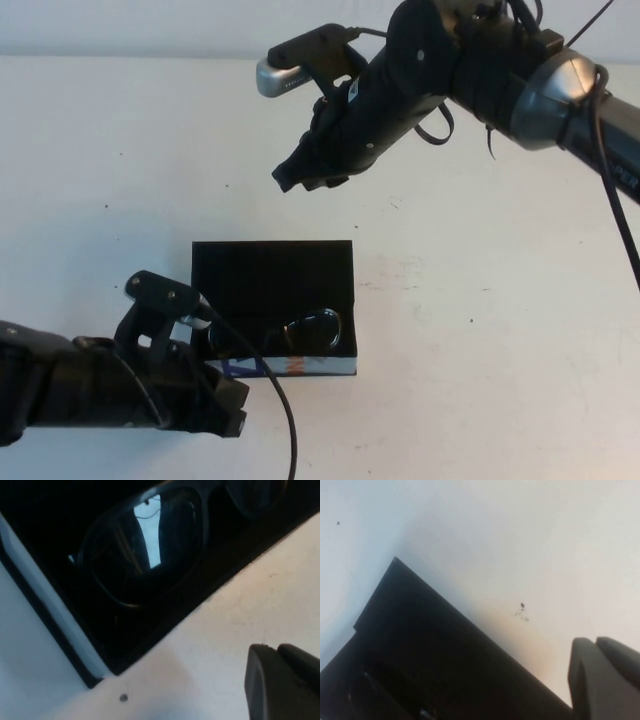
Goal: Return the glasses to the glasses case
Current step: Close the glasses case
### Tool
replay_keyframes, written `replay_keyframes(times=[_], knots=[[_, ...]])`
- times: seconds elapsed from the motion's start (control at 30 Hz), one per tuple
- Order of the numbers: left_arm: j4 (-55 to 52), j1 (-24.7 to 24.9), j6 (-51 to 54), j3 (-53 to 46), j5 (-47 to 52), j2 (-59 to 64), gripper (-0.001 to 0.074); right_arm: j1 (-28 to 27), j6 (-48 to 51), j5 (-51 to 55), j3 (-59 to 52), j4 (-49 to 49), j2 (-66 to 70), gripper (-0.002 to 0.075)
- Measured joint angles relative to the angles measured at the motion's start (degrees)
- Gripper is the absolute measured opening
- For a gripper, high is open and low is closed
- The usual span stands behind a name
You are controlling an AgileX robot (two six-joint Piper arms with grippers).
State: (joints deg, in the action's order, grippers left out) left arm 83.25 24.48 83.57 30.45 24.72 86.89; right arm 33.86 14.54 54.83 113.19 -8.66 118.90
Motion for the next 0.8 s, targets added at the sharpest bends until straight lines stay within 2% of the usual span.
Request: replay_keyframes(times=[0.3,0.8], knots=[[13.37,0.0,13.89,0.0,-1.68,4.79,-0.0001,-0.5,0.0,-1.04,1.41,-2.0,4.64,-0.0011],[15.27,0.0,17.66,0.0,-2.15,6.46,-0.0001,-1.07,0.0,6.94,17.64,-3.55,18.68,-0.0011]])
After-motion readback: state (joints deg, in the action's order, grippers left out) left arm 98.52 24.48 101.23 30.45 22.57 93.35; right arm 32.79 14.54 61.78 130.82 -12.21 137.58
